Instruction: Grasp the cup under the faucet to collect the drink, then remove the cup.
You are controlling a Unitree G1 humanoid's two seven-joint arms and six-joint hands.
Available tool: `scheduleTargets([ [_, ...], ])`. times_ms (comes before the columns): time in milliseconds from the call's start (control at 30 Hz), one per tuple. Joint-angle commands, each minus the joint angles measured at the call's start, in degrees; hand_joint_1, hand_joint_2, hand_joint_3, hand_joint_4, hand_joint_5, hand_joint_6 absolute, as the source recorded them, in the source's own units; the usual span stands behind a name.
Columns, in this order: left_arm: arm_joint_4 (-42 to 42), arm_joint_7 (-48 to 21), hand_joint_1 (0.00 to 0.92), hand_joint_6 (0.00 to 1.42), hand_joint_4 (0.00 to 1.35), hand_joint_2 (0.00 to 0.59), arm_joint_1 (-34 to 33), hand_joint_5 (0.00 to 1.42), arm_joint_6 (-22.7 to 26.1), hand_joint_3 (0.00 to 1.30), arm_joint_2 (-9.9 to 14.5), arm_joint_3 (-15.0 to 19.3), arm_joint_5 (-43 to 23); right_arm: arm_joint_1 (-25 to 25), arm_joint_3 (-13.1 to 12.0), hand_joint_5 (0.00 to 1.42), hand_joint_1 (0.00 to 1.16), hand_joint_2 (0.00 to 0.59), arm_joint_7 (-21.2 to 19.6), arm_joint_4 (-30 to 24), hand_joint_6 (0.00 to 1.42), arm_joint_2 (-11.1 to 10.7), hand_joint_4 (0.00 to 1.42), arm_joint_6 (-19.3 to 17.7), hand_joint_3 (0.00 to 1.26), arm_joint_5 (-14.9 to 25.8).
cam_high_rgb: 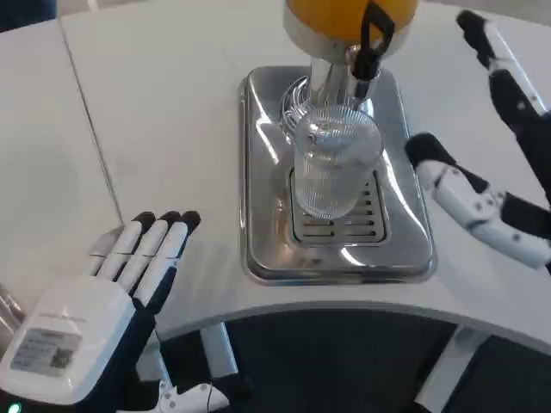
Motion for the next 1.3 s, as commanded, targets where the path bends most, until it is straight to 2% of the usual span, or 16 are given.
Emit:
scheduleTargets([
  [33, -0.37, -0.23, 0.000, 0.06, 0.00, 0.060, -0.30, 0.00, 0.18, 0.00, -1.25, -0.64, 1.16, -3.23, 2.41, 0.00, 0.39, 0.428, -2.71, 2.80, 0.00, 0.95, 0.00, 0.90, 0.00, -1.19],
  [167, -0.29, -0.44, 0.000, 0.06, 0.00, 0.061, -0.56, 0.00, 0.35, 0.00, -1.74, -1.13, 1.39, -5.27, 3.16, 0.00, 0.39, 0.425, -4.00, 5.70, 0.00, 0.60, 0.00, 0.75, 0.00, -1.80],
  [433, -0.19, -0.18, 0.000, 0.06, 0.00, 0.062, -0.28, 0.00, 0.23, 0.00, -1.49, -0.84, 1.82, -9.05, 1.81, 0.00, 0.38, 0.426, -4.66, 9.81, 0.00, -2.54, 0.00, -1.48, 0.00, -0.52],
  [500, -0.24, 0.02, 0.000, 0.07, 0.00, 0.062, -0.16, 0.00, 0.06, 0.00, -1.32, -0.79, 2.19, -10.44, 1.86, 0.00, 0.38, 0.428, -4.98, 10.67, 0.00, -2.76, 0.00, -1.40, 0.00, -0.13],
  [767, -0.49, -0.13, 0.000, 0.07, 0.00, 0.063, 0.07, 0.00, 0.22, 0.00, -1.82, -0.62, 2.36, -15.10, 4.35, 0.00, 0.37, 0.431, -6.49, 15.11, 0.00, -1.51, 0.00, -0.27, 0.00, 0.48],
  [1000, -0.58, -0.06, 0.000, 0.07, 0.00, 0.063, 0.81, 0.00, 0.25, 0.00, -1.90, -0.39, 2.38, -15.75, 5.54, 0.00, 0.36, 0.431, -6.51, 16.29, 0.00, -0.18, 0.00, 0.56, 0.00, 1.47],
  [1300, -0.48, 0.24, 0.000, 0.07, 0.00, 0.063, 0.64, 0.00, 0.22, 0.00, -2.08, -0.25, 2.51, -15.45, 6.86, 0.00, 0.36, 0.431, -5.80, 16.11, 0.00, 0.15, 0.00, 1.37, 0.00, 2.72],
])
